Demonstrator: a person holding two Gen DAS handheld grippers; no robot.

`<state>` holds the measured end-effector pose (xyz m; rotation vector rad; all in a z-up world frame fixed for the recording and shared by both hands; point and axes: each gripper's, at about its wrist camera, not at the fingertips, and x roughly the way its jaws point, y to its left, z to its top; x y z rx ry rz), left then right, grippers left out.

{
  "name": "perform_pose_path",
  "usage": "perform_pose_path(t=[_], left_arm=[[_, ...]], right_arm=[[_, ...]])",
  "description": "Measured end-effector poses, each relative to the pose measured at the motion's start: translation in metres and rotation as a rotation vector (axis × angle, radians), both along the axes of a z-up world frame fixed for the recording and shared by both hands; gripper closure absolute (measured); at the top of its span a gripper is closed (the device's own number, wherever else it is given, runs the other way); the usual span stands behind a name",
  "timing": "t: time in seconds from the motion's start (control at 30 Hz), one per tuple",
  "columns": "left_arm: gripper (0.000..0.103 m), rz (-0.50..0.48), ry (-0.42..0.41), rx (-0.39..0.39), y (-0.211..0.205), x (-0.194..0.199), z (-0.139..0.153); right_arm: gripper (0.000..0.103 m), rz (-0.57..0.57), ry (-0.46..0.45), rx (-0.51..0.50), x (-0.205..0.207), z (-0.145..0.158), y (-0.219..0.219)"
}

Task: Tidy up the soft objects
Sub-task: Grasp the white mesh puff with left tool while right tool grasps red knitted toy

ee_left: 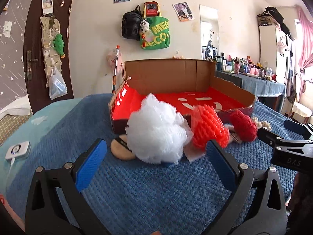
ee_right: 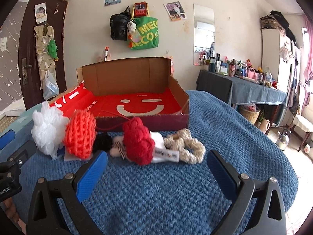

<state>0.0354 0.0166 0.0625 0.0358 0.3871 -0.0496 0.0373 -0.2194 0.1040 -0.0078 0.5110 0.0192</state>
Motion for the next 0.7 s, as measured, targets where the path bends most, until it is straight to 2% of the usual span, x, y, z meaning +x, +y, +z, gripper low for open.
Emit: perform_pose_path(t=[0.27, 0.5, 0.57, 0.63, 0.7], left_arm=[[0.0, -0.023, 0.076, 0.016, 0.006, 0.03, 0.006], [0.0, -0.065, 0.117, 0.027, 0.009, 0.051, 0.008], [0.0, -0.091, 0.163, 0.012, 0.01, 0.059, 0.005], [0.0, -0.114, 0.203, -0.001, 0.01, 0.066, 0.001], [0.001, -0.13, 0.232, -0.012, 0.01, 0.07, -0.002]], right_arm=[[0.0, 0.038, 0.047, -0.034, 0.03, 0.013, 0.008], [0.001, 0.085, 0.112, -0.092, 0.055, 0.013, 0.013], [0.002, 0.091, 0.139, -0.095, 0.063, 0.011, 0.014], [0.012, 0.099, 0.158, -0.088, 0.068, 0.007, 0.014], [0.017, 0.111, 0.183, -0.094, 0.073, 0.003, 0.016]])
